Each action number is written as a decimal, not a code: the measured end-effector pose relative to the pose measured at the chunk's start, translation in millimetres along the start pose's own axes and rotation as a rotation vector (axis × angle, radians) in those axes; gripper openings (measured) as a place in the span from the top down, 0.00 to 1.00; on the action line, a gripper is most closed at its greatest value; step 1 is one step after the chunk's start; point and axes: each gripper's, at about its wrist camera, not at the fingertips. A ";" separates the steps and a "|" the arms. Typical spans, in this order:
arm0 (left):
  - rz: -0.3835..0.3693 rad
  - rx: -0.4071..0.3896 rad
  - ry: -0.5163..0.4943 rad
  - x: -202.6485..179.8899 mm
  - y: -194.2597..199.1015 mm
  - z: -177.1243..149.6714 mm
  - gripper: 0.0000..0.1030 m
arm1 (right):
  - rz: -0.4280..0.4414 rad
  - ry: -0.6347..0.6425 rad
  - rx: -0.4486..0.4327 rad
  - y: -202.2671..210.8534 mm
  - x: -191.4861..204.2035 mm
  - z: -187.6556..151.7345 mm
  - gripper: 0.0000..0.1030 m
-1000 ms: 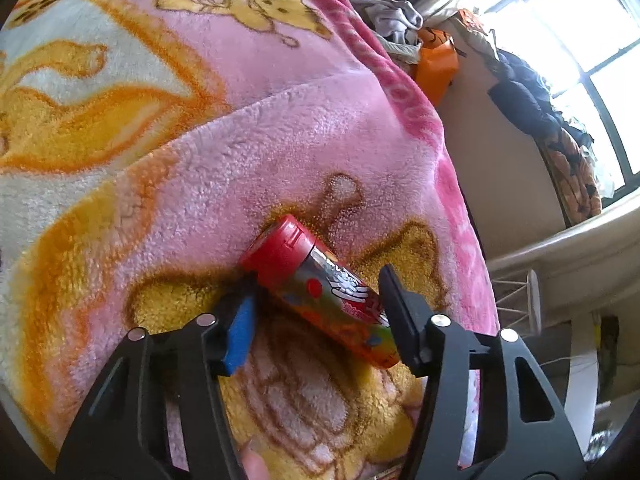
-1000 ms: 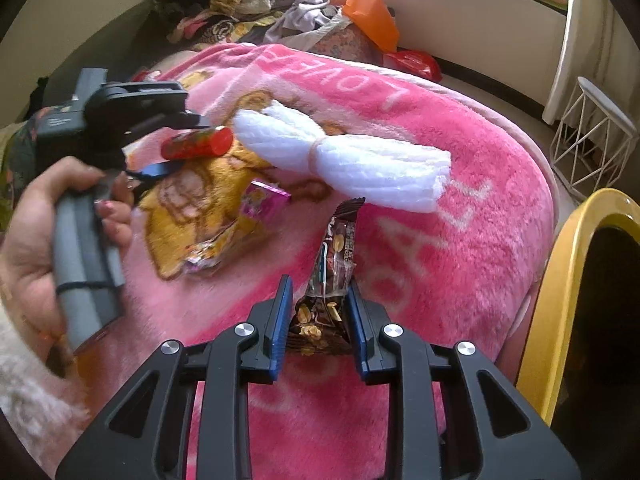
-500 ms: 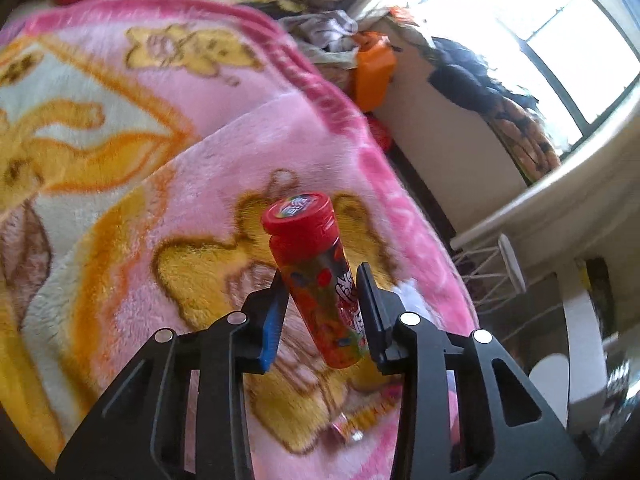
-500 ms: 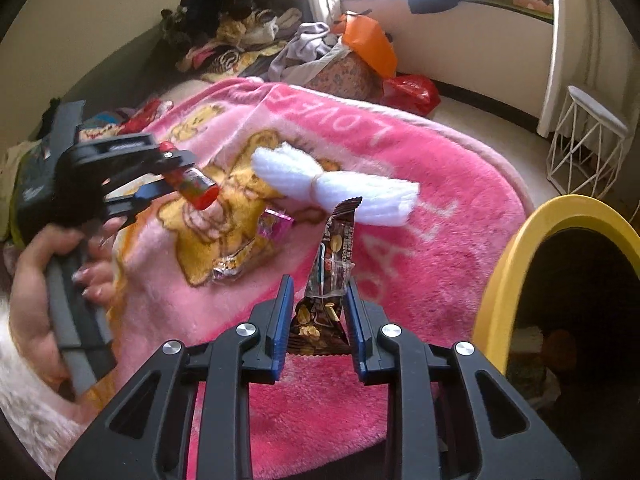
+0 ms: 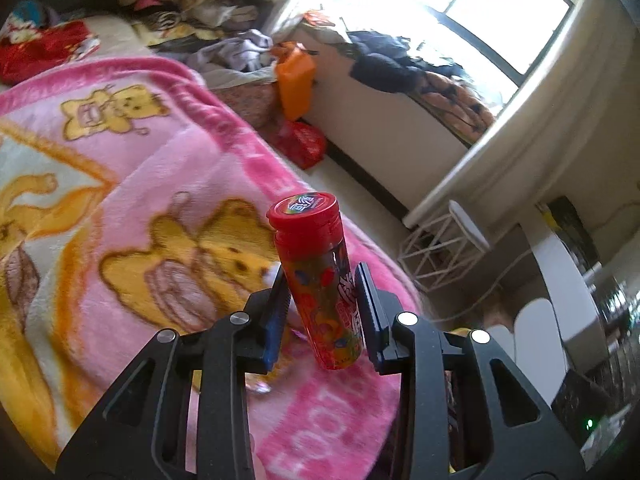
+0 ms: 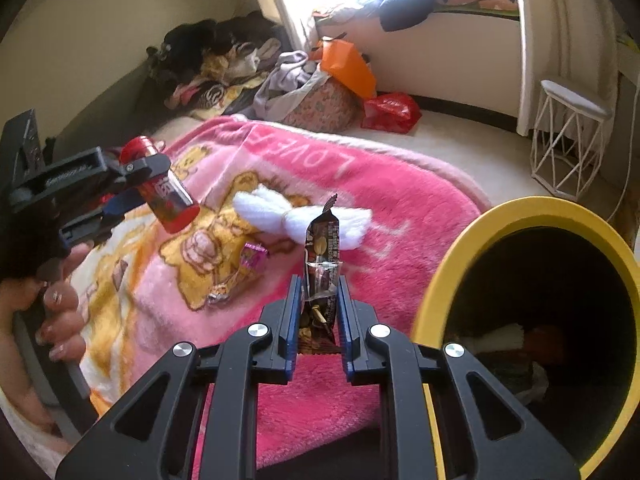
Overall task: Collect trash
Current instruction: 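Lift the chocolate wrapper and red tube and carry both over the yellow bin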
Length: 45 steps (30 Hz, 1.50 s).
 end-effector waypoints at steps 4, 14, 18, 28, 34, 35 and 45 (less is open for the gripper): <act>-0.038 0.011 -0.037 -21.8 -0.7 -5.1 0.75 | -0.015 -0.033 -0.036 16.9 -14.2 2.6 0.84; -0.118 0.028 -0.119 -73.0 -0.1 -21.4 0.75 | -0.073 -0.122 -0.104 54.9 -55.8 0.2 0.84; -0.143 0.042 -0.148 -90.9 -1.4 -29.3 0.75 | -0.096 -0.151 -0.121 65.8 -71.0 -3.2 0.84; -0.186 0.069 -0.211 -121.6 -4.4 -46.1 0.75 | -0.149 -0.221 -0.140 81.4 -101.0 -13.7 0.84; -0.201 0.091 -0.246 -135.1 -8.8 -55.7 0.75 | -0.170 -0.243 -0.150 88.1 -113.7 -18.6 0.84; -0.203 0.094 -0.252 -137.6 -9.5 -57.3 0.75 | -0.173 -0.247 -0.151 88.8 -115.5 -19.2 0.84; -0.231 0.140 -0.314 -163.7 -21.9 -73.9 0.75 | -0.199 -0.294 -0.139 95.3 -140.6 -28.7 0.84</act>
Point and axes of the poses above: each gripper's, at about its wrist camera, not at the fingertips, and y roughly against the way its jaws point, x to its left, z to its top, and after that the axes turned 1 degree about -y, right-handed
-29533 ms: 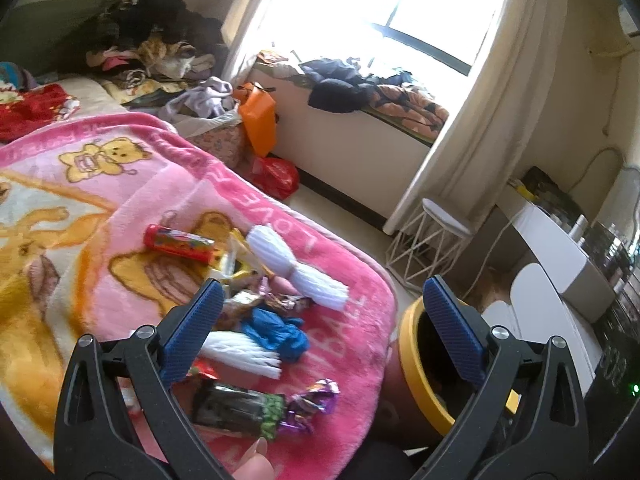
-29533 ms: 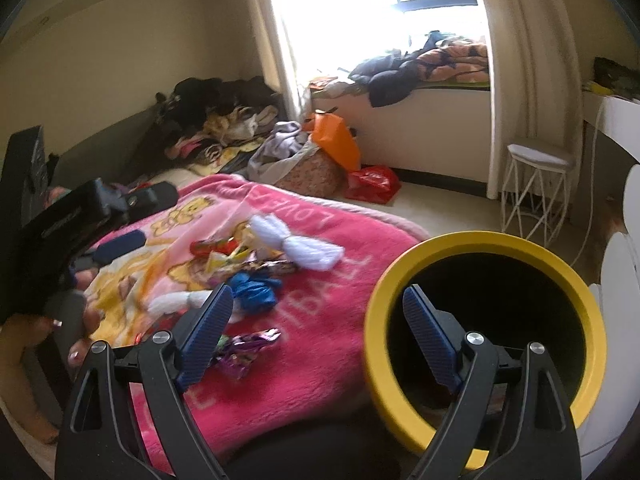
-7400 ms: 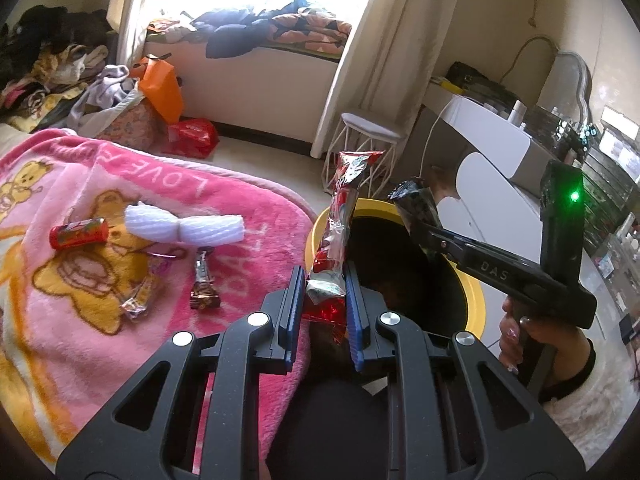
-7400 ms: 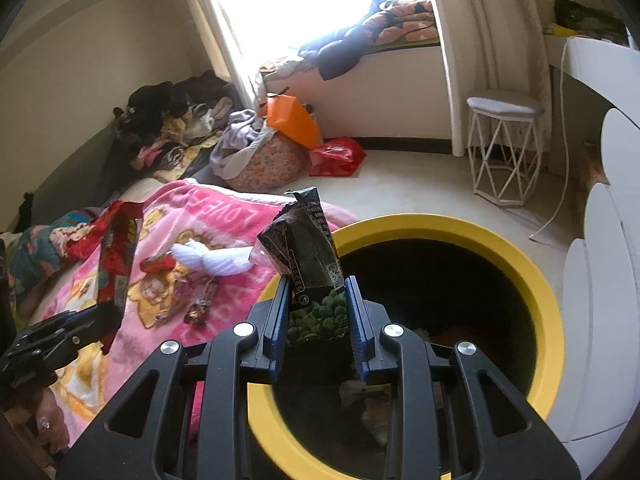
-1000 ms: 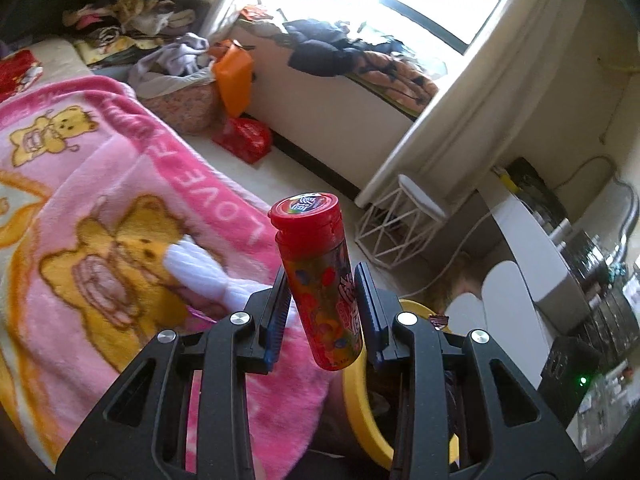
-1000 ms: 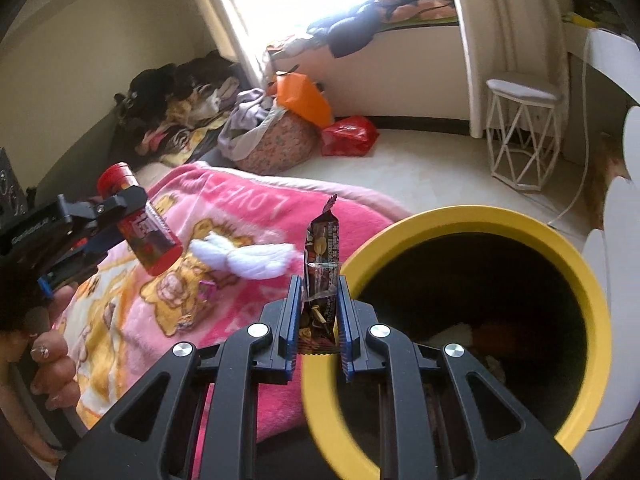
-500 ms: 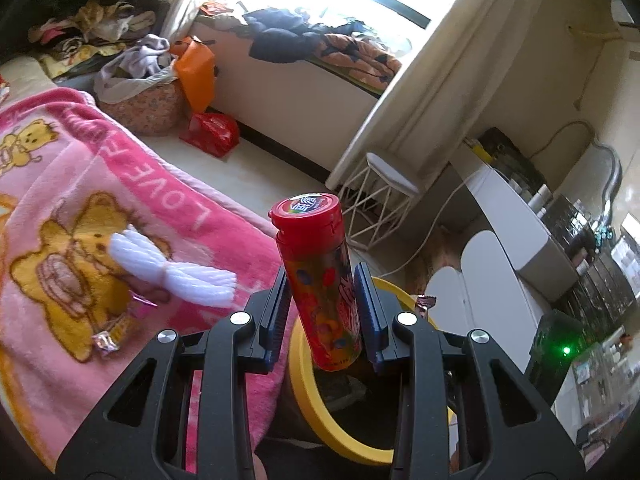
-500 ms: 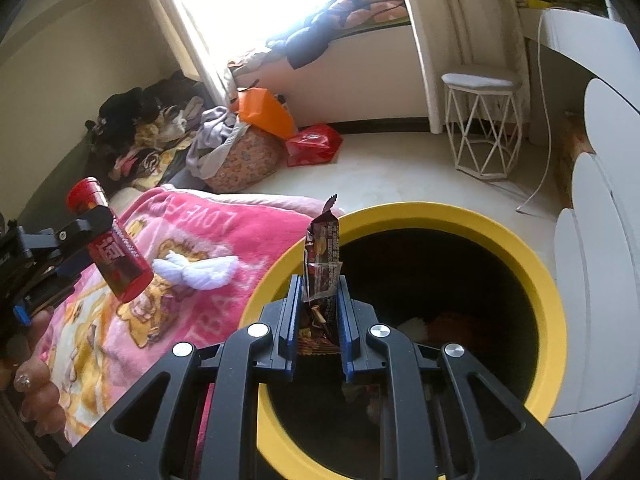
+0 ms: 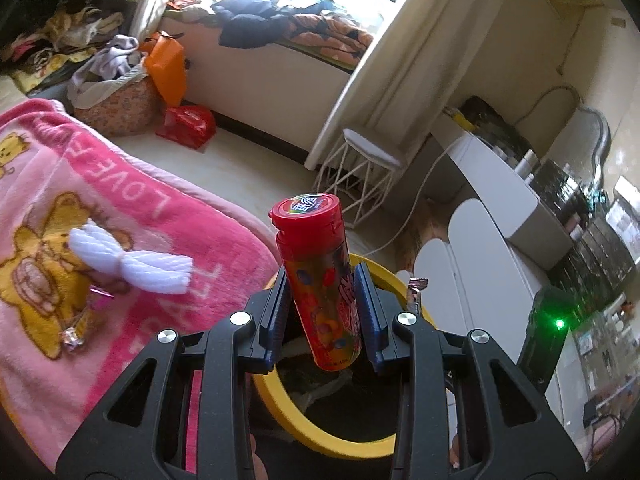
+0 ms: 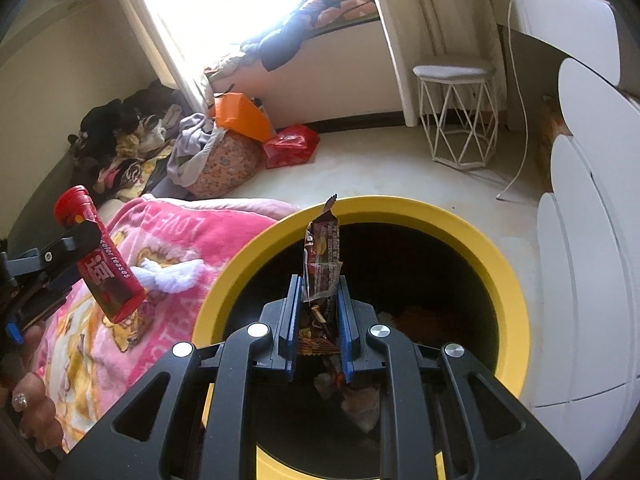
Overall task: Collect trash
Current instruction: 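Lift the chocolate wrapper and red tube and carry both over the yellow bin, then open both grippers to drop the chocolate wrapper and red tube into the bin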
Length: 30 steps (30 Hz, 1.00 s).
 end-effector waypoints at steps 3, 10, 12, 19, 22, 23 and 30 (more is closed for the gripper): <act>-0.008 0.016 -0.018 -7.8 -6.5 -2.4 0.75 | -0.006 -0.010 0.005 0.6 -6.5 -1.5 0.84; -0.028 0.060 -0.053 -20.3 -21.8 -8.5 0.75 | -0.007 -0.025 0.025 -0.6 -16.9 -4.1 0.83; -0.031 0.075 -0.060 -22.6 -26.6 -10.5 0.75 | -0.007 -0.030 0.029 0.0 -20.7 -5.1 0.83; -0.037 0.113 -0.067 -28.1 -39.6 -15.0 0.75 | -0.008 -0.040 0.033 0.8 -26.2 -6.9 0.82; -0.042 0.126 -0.065 -29.3 -44.8 -15.8 0.75 | -0.009 -0.037 0.030 0.9 -26.6 -7.0 0.82; -0.046 0.132 -0.064 -29.0 -46.5 -15.1 0.75 | -0.008 -0.037 0.030 1.0 -26.7 -6.5 0.82; -0.084 0.157 -0.049 -28.8 -56.5 -10.8 0.60 | -0.018 -0.047 0.022 4.3 -31.4 -7.2 0.66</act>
Point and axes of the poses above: each gripper's, at about its wrist camera, not at the fingertips, and y roughly against the way its jaws point, x to its left, z to its top, and after that the axes turned 1 degree about -y, right-handed
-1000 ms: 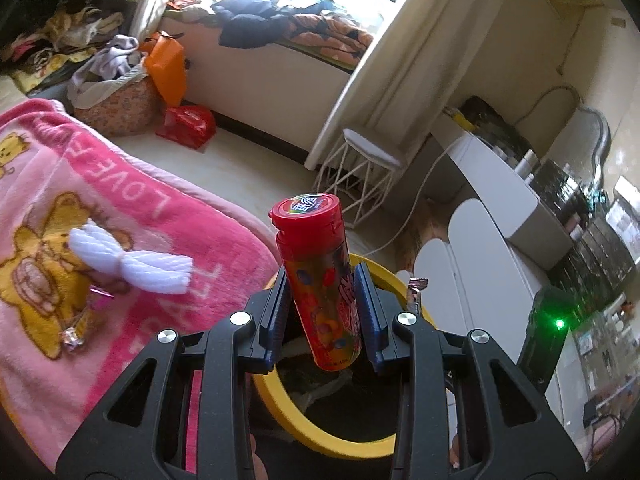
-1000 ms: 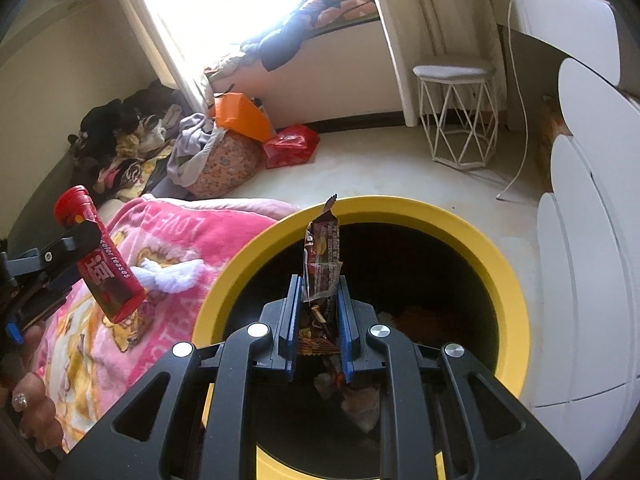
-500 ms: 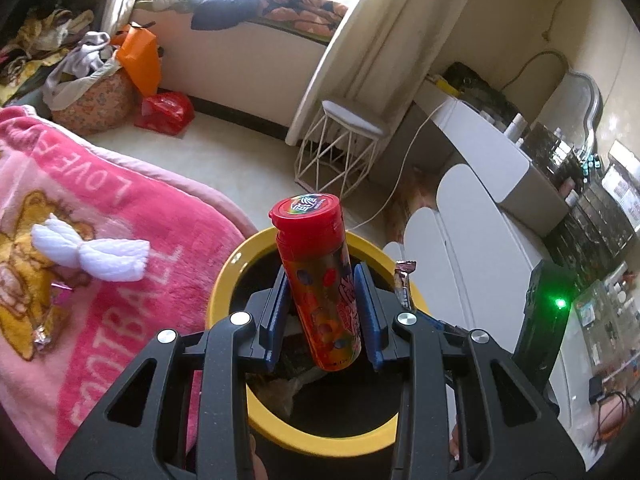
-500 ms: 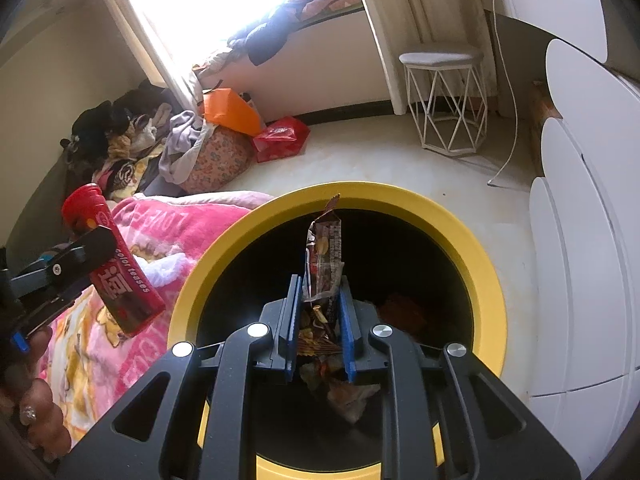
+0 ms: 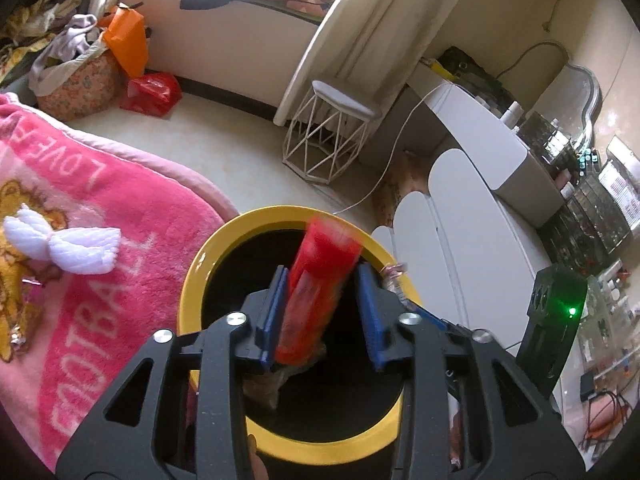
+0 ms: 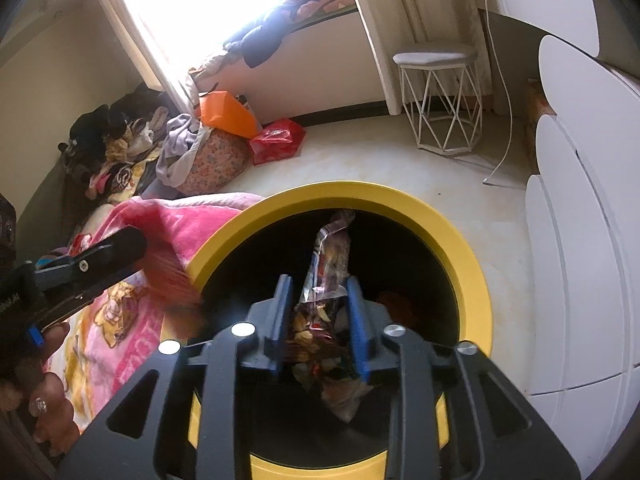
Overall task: Collect trash
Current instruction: 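Open both grippers to drop the chocolate wrapper and red tube into the bin, then move both open tools back over the blanket toward the white mesh bundle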
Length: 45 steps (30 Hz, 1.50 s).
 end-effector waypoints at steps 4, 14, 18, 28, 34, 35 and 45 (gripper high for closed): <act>0.003 -0.018 -0.001 1.8 4.4 0.9 0.42 | -0.001 -0.015 -0.006 1.7 -3.7 0.0 0.52; 0.097 -0.131 -0.010 19.0 36.9 1.9 0.11 | 0.030 0.042 -0.051 9.6 13.0 3.2 0.40; 0.140 -0.170 -0.009 27.2 51.0 2.2 0.11 | 0.068 0.069 -0.080 15.4 29.7 3.2 0.34; 0.231 -0.237 0.003 52.9 80.6 1.9 0.11 | 0.104 0.176 -0.085 10.4 64.8 6.5 0.30; 0.296 -0.258 0.055 84.2 97.3 -4.0 0.11 | 0.121 0.268 -0.056 -2.3 92.5 7.6 0.30; 0.305 -0.259 0.065 90.1 99.6 -5.6 0.11 | 0.123 0.285 -0.052 -5.1 97.8 8.4 0.30; 0.432 -0.193 0.158 163.3 116.6 -33.7 0.11 | 0.147 0.495 0.049 -56.7 160.6 13.5 0.30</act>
Point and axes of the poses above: each gripper's, at about its wrist camera, not at the fingertips, and y roughly against the way its jaws point, x to its left, z to its top, and after that the axes turned 1 degree about -y, right-handed
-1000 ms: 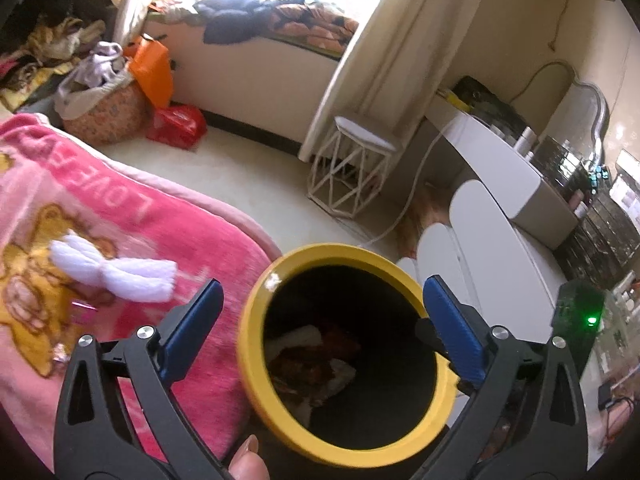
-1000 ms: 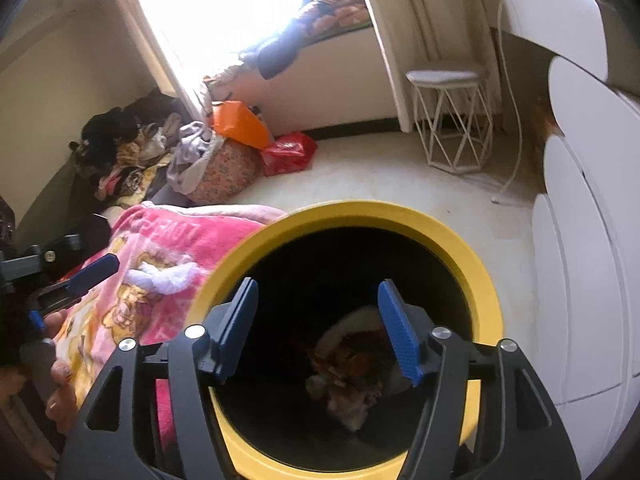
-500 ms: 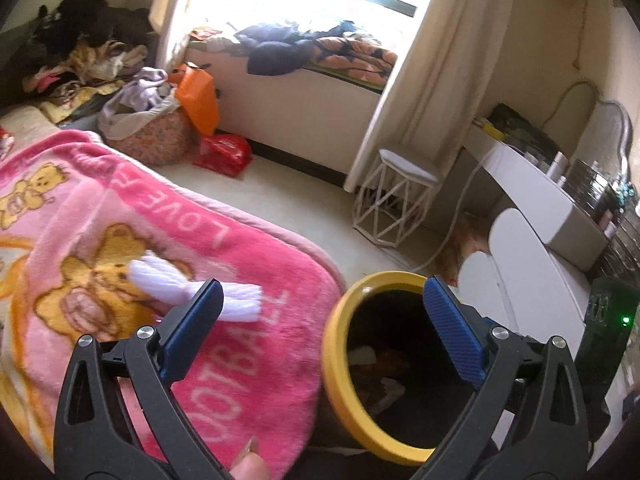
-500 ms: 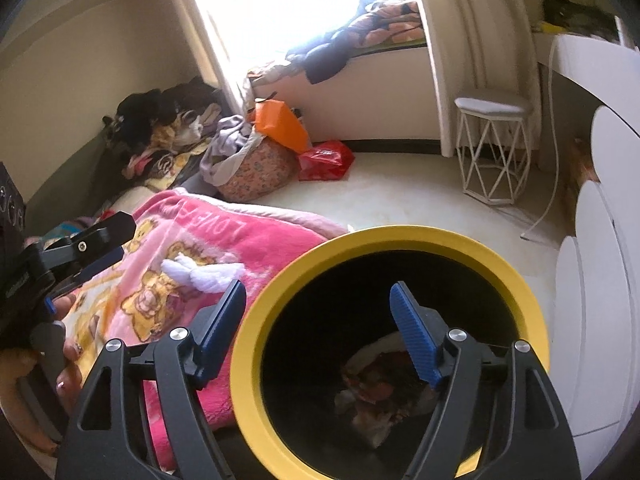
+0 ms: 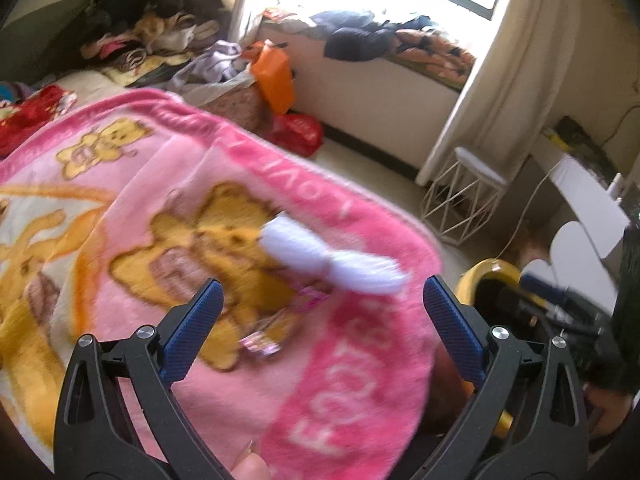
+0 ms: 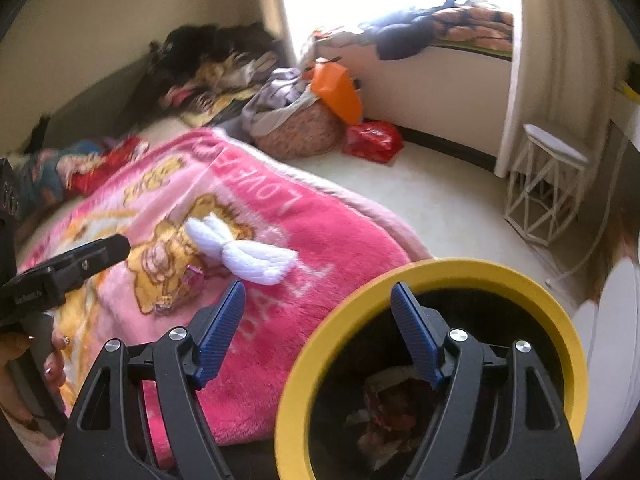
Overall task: Collect trash
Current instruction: 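Move both open tools back over the blanket toward the white mesh bundle, then grasp the white mesh bundle with the right gripper while the left grasps the pink candy wrapper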
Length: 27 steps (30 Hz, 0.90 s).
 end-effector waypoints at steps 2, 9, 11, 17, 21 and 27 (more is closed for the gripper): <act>0.015 0.022 0.000 10.6 -4.4 -5.8 0.11 | 0.006 0.050 0.025 -12.7 8.7 5.9 0.30; 0.005 0.110 -0.001 28.4 -21.7 -24.8 0.29 | 0.033 0.213 0.129 -60.5 45.5 19.3 0.30; -0.001 0.132 -0.006 29.2 -26.8 -29.3 0.34 | 0.033 0.249 0.157 -73.1 52.4 21.1 0.30; -0.005 0.184 -0.018 34.5 -41.4 -38.2 0.40 | 0.008 0.335 0.243 -111.2 70.3 19.6 0.36; 0.000 0.217 -0.031 36.8 -55.6 -41.8 0.44 | -0.010 0.363 0.288 -132.6 75.0 17.8 0.51; -0.003 0.223 -0.043 36.4 -66.2 -41.5 0.58 | 0.025 0.347 0.305 -133.7 71.7 14.6 0.77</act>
Point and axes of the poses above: each gripper's, at about its wrist camera, not at the fingertips, and y roughly against the way its jaws point, x to its left, z to its top, and after that the axes turned 1 degree about -y, right-handed
